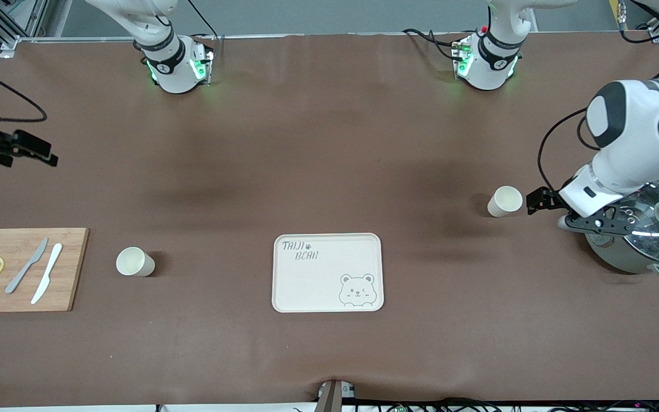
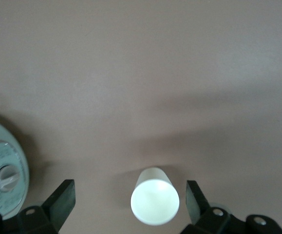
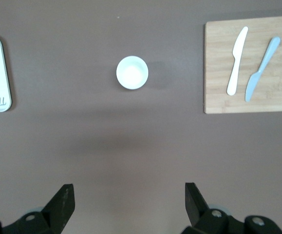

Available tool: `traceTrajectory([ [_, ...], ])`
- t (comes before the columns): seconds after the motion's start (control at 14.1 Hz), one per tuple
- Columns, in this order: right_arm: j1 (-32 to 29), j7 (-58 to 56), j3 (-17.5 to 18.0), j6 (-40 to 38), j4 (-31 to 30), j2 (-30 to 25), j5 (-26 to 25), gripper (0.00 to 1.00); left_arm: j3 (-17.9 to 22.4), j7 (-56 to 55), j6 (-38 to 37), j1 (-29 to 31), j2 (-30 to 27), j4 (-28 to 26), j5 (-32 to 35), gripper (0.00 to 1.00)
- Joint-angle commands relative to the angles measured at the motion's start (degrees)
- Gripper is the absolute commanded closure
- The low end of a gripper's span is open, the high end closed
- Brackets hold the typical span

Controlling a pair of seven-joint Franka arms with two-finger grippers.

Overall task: Place white IKEA cup upright on tray with both arms
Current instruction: 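Reach the left gripper and the right gripper toward the white cups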

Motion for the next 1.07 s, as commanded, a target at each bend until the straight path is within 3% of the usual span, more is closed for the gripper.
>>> traceTrajectory([
  [0.0, -0.57, -0.14, 0.72, -0.36, 2.06, 4.09, 0.57, 0.0, -0.48, 0.01, 7.94, 0.55, -2.62, -9.12, 1.53, 0.0],
  [0.21, -0.31, 0.03, 0.73, 0.51, 2.33, 7.44, 0.57, 0.0, -0.48, 0.01, 11.39, 1.43, -0.07, -12.21, 1.53, 0.0],
  [0.36, 0.04, -0.31, 0.73, 7.94, 2.24, 10.6, 0.23, 0.0, -0.48, -0.07, 12.7, 1.61, 2.3, -12.39, 1.53, 0.0],
  [0.64, 1.1, -0.31, 0.64, 16.93, 2.33, 16.31, -0.22, 0.0, -0.48, 0.01, 13.93, 3.01, 2.31, -13.97, 1.53, 0.0],
  [1.0, 0.05, -5.22, 0.64, 23.27, 2.5, 22.82, -4.35, 0.0, -0.48, -0.07, 22.98, 3.28, 2.05, -20.38, 1.53, 0.0],
])
